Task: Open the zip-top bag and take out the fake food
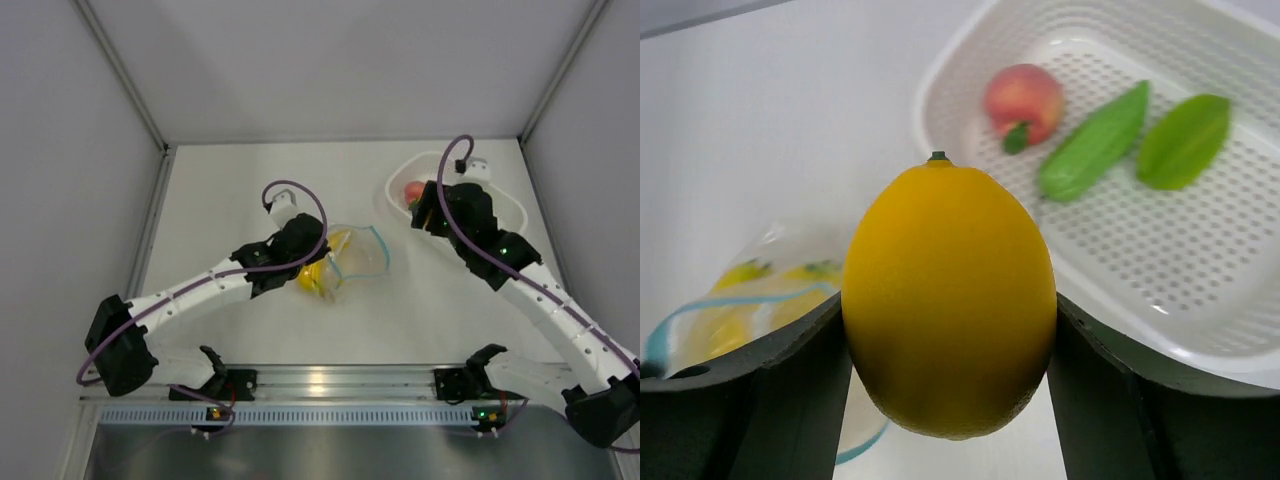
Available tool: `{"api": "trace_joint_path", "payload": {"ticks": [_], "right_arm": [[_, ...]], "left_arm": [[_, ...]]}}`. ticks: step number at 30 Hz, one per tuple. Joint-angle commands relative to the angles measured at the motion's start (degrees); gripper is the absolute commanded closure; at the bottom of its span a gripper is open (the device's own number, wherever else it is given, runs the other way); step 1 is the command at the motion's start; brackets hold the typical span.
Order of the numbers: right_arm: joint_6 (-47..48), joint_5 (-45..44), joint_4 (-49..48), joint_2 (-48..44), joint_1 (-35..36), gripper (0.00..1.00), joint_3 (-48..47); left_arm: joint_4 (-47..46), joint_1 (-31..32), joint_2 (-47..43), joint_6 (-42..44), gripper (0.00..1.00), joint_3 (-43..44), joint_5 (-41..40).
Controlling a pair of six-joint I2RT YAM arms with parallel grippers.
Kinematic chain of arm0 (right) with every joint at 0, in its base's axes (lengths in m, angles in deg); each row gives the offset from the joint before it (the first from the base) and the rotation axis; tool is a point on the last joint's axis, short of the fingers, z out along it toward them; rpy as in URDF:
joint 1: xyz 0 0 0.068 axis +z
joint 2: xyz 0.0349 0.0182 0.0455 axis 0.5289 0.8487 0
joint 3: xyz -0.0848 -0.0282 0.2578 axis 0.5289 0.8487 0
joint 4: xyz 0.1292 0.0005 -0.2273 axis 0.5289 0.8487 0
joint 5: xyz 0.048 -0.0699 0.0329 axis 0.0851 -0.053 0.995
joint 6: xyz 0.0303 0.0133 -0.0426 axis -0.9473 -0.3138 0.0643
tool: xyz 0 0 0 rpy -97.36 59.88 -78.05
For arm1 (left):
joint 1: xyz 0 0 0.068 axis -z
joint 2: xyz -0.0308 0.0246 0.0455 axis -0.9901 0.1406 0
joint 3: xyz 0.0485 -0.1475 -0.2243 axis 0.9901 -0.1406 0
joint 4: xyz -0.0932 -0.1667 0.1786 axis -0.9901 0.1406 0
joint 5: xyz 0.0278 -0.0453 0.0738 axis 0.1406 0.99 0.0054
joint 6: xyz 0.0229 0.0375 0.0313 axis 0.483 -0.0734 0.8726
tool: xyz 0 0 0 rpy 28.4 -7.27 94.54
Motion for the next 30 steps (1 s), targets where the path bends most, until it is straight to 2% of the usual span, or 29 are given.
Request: {"api": "trace_joint_path", "payload": {"ticks": [1, 7, 10, 15, 16, 21, 23, 25, 30], "right_arm": [[5.3, -5.5, 6.6, 1.3, -10.9, 0.40, -2.8], [7.4, -1.2, 2.9, 10.8, -27.6, 0.38, -0.9], [7.2, 0.7, -1.0, 15.4, -32.6, 0.38, -0.4], [6.7, 0.0, -3.9, 24.9, -35.0, 0.34, -1.4], [6.7, 0.1, -4.3, 26.0, -37.2, 0.30, -1.6], [7.2, 0.3, -4.7, 32.3, -37.6, 0.20, -2.9], [6.7, 0.9, -4.6, 32.3, -37.6, 0.14, -3.1], [7.0, 3.2, -5.3, 30.5, -37.5, 0.01, -2.5], [6.1, 6.9, -6.7, 23.3, -36.1, 0.00, 0.8]], "left_arm": [[-2.2, 0.1, -0.5, 1.1, 1.00, 0.5, 0.1], [-2.2, 0.1, -1.5, 1.6, 1.00, 0.9, -0.1], [-2.1, 0.1, -1.9, 2.0, 1.00, 1.1, 0.1], [-2.1, 0.1, -2.6, 2.7, 1.00, 0.9, 0.4], [-2.2, 0.1, -2.8, 2.8, 1.00, 0.9, 0.4], [-2.1, 0.1, -3.0, 3.5, 1.00, 1.4, 0.8], [-2.1, 0.1, -2.9, 3.7, 1.00, 1.6, 1.0], [-2.1, 0.1, -3.0, 3.9, 1.00, 1.9, 1.2], [-2.1, 0.1, -3.2, 4.0, 1.00, 2.4, 1.2]]}}
